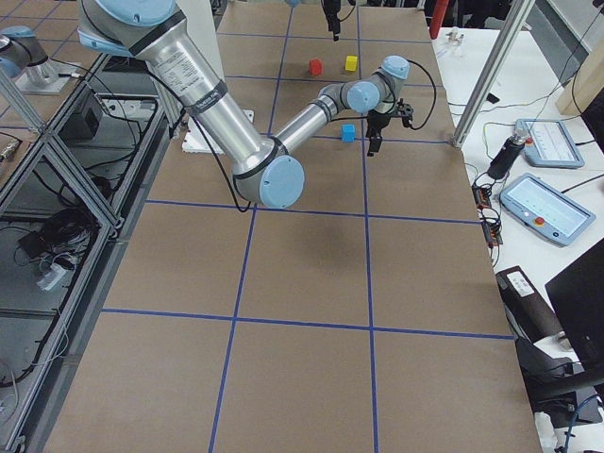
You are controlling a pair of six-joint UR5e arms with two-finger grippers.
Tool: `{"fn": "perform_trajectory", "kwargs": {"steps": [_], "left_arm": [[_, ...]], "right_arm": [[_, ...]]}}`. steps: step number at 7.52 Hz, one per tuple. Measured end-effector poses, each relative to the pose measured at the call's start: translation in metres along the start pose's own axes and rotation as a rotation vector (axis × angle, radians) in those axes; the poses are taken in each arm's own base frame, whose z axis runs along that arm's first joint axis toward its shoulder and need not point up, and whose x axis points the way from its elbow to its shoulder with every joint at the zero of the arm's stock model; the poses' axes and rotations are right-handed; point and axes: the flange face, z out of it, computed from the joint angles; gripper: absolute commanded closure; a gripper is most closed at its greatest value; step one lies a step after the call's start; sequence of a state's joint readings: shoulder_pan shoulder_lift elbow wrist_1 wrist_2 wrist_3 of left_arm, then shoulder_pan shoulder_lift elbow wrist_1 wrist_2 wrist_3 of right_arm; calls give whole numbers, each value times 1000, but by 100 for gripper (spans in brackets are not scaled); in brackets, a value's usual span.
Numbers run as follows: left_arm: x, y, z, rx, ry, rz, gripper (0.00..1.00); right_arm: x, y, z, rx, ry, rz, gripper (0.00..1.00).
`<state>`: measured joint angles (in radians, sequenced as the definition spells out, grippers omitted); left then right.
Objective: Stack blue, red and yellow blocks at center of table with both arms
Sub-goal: 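Open and lift the right gripper while the left arm reaches toward the red cube, then lower the left gripper onto the red cube and close on it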
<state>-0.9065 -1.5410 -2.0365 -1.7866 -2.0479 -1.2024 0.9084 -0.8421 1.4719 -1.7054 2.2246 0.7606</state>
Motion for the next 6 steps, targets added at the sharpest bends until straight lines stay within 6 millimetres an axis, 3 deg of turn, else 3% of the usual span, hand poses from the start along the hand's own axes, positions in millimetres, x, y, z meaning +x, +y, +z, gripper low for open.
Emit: {"fn": "perform_trajectory", "kwargs": {"steps": [1,3,6], "left_arm": [[3,27,18,11,1,-38,0],[12,65,49,18,-20,-66,0],[10,81,78,-1,-60,-59,0]], "right_arm": [[20,-4,0,1,9,-14,1],[40,-6,5,-2,19,-22,1],[50,-4,14,-10,30,-20,1]]}}
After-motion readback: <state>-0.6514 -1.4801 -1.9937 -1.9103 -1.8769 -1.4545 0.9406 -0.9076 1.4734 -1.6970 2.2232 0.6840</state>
